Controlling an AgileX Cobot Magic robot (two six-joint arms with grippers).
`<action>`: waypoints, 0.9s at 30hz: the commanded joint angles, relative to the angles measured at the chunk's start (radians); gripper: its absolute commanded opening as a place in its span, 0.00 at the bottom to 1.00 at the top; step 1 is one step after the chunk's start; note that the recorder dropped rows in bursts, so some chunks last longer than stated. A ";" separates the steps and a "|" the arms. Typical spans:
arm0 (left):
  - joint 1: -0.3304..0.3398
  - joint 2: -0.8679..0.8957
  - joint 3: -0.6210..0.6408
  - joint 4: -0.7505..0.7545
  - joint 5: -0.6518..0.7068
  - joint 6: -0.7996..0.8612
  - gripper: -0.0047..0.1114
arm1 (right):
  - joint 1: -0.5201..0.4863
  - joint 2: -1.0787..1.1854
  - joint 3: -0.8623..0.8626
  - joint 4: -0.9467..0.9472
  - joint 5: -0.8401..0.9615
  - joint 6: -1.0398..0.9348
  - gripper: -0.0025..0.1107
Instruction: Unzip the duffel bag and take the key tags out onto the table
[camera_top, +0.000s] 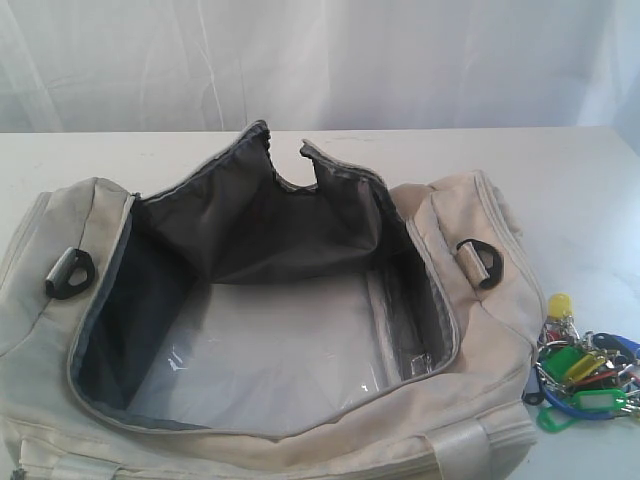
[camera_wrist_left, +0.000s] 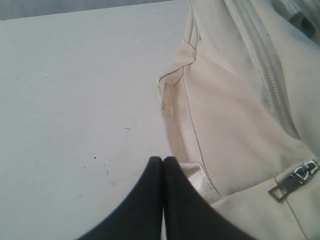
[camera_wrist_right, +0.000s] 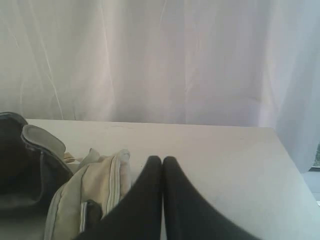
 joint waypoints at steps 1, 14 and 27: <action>-0.006 -0.004 0.005 -0.005 0.001 -0.009 0.04 | 0.003 -0.004 0.016 0.001 -0.007 0.001 0.02; -0.006 -0.004 0.005 -0.005 0.001 -0.009 0.04 | 0.003 -0.143 0.304 0.005 0.009 0.001 0.02; -0.006 -0.004 0.005 -0.005 0.001 -0.007 0.04 | -0.003 -0.263 0.502 0.083 -0.078 0.006 0.02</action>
